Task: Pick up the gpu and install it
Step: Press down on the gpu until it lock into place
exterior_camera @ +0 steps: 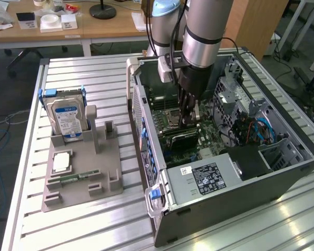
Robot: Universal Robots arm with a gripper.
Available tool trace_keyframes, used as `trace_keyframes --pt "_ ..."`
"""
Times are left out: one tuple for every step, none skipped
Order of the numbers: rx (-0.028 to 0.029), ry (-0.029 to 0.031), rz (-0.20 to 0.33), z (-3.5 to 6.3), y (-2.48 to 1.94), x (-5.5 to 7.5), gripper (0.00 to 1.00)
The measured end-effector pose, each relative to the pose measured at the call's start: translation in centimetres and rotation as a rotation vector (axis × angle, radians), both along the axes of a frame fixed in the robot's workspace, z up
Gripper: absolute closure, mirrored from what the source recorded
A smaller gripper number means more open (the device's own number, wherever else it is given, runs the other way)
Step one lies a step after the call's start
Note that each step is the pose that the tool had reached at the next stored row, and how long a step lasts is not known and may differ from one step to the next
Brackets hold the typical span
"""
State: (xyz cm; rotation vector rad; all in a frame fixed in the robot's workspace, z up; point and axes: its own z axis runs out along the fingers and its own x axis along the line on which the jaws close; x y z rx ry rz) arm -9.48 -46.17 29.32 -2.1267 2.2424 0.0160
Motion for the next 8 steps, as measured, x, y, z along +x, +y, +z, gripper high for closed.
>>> trace_keyframes --pt "0.0001 0.0000 0.000 -0.11 0.08 0.00 0.89" --pt "0.0003 -0.0001 0.000 -0.27 0.10 0.00 0.89" --pt "0.0000 0.0000 0.000 -0.44 0.11 0.01 0.89" --pt "0.0001 0.0000 0.000 -0.63 0.11 0.01 0.89" --pt "0.0001 -0.0001 0.000 -0.81 0.12 0.00 0.89" --pt "0.0000 0.0000 0.000 -0.92 0.12 0.00 0.89" --pt "-0.0001 0.0000 0.000 -0.92 0.12 0.00 0.89" --pt "-0.0001 0.0000 0.000 -0.92 0.12 0.00 0.89"
